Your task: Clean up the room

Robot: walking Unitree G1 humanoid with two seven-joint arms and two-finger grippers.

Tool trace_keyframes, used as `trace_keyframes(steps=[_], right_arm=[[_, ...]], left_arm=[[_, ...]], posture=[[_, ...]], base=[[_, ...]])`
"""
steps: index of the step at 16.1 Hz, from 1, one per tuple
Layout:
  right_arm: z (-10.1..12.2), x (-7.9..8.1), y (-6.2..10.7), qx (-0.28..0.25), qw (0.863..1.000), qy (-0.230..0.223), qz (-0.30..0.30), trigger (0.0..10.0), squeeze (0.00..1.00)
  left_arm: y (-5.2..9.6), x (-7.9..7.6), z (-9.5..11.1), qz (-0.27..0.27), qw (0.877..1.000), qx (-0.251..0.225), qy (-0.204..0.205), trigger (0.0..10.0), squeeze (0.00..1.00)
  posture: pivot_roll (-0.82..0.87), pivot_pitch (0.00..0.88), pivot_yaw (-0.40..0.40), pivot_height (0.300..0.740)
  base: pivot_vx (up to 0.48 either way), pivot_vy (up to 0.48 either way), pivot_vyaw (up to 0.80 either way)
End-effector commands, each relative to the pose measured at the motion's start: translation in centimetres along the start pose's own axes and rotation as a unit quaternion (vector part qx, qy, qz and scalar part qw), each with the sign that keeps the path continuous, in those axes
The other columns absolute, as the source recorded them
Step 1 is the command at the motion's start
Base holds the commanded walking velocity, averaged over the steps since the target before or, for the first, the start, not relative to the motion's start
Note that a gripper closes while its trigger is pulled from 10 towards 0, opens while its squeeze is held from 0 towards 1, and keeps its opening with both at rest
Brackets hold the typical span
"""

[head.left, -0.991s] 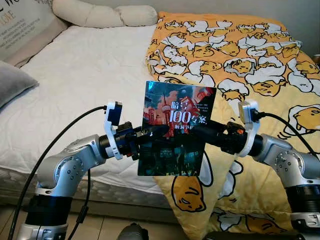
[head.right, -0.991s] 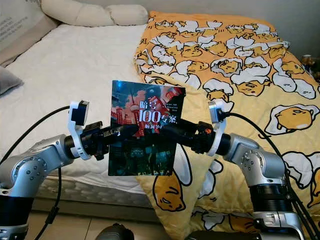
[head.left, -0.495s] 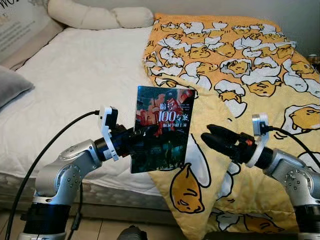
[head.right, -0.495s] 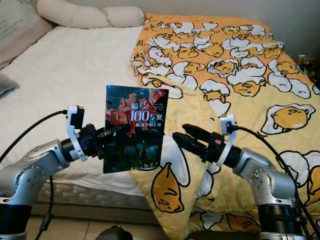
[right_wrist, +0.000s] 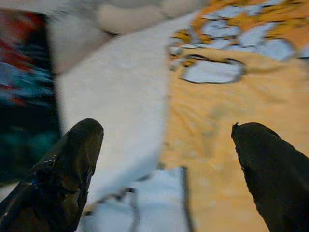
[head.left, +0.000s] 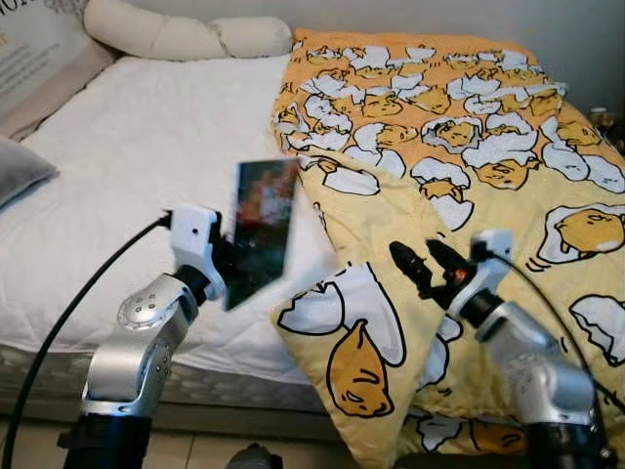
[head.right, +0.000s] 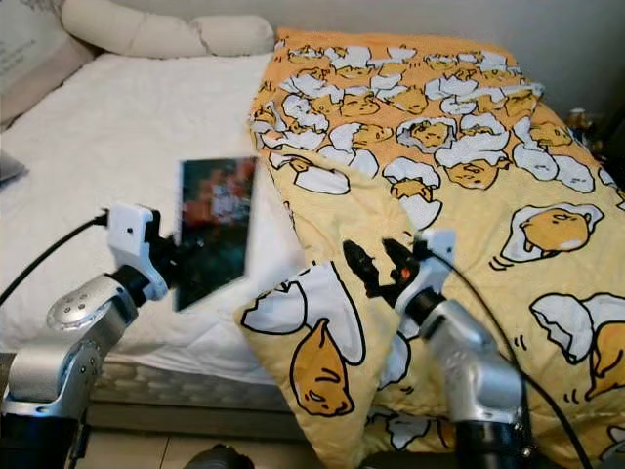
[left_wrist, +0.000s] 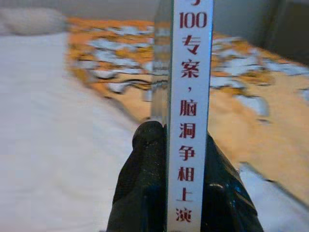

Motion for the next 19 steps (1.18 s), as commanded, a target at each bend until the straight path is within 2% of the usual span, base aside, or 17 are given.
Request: trace_keyframes(steps=[1, 3, 6, 8, 19], right_arm=[[-1.2, -0.6, 0.0, 0.014, 0.998, 0.03, -0.054, 10.0, 0.0], [-1.8, 0.5, 0.1, 0.021, 0.997, 0.044, -0.055, 10.0, 0.0], [-2.7, 0.9, -0.2, 0.032, 0.996, 0.045, -0.071, 10.0, 0.0], [-3.0, 0.6, -0.4, 0.034, 0.994, 0.047, -0.087, 10.0, 0.0], [-3.9, 0.2, -0.4, 0.047, 0.993, 0.038, -0.103, 10.0, 0.0]], left_arm=[[0.2, 0.8, -0.8, 0.037, 0.999, 0.002, -0.031, 10.0, 0.0], [0.6, 1.0, -1.1, 0.052, 0.998, 0.003, -0.036, 10.0, 0.0], [0.4, 1.4, -1.2, 0.07, 0.996, 0.002, -0.055, 10.0, 0.0], [0.2, 1.7, -1.2, 0.075, 0.994, 0.007, -0.076, 10.0, 0.0], [0.0, 1.6, -1.2, 0.064, 0.994, 0.015, -0.086, 10.0, 0.0]], posture=[[0.03, 0.0, 0.024, 0.74], [0.04, 0.0, 0.017, 0.74], [0.05, 0.0, 0.007, 0.74], [0.06, 0.0, 0.006, 0.74], [0.06, 0.0, 0.042, 0.74]], base=[[0.0, 0.0, 0.0], [0.0, 0.0, 0.0], [0.0, 0.206, 0.0], [0.0, 0.337, 0.0], [0.0, 0.381, 0.0]])
Point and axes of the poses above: a point about 5 cm out from each wrist's last joint towards the gripper, its own y axis pointing back from the gripper into the wrist, its own z axis along the axis of the wrist's last joint, x = y × z, the point moved 5 cm from there along -y, pointing out of the wrist towards the gripper, and after that the axes turned 11 degrees about y, right-handed, at the moved point
